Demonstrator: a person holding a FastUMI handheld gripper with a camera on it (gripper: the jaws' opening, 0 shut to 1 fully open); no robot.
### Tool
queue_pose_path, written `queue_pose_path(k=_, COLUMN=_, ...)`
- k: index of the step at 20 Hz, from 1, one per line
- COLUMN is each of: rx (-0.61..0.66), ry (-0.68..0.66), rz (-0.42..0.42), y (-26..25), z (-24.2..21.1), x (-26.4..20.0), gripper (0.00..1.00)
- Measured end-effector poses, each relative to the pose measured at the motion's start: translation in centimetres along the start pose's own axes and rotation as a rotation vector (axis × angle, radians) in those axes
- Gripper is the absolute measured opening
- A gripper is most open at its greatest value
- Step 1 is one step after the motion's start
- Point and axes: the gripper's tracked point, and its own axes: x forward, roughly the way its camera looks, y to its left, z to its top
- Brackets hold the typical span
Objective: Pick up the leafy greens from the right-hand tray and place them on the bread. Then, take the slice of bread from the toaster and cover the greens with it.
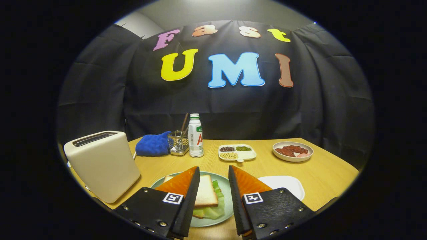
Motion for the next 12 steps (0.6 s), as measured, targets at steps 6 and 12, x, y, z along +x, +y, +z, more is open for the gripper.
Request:
queue_pose_path(k=6, rx=0.038, ry=-0.076, rz=0.016, y=-5.7, z=3.8, x=-2.0, gripper=0.51)
queue_pose_path(k=12, rx=0.011, ry=-0.034, rz=0.02, y=-14.0, z=3.6, x=-2.6, gripper=0.51)
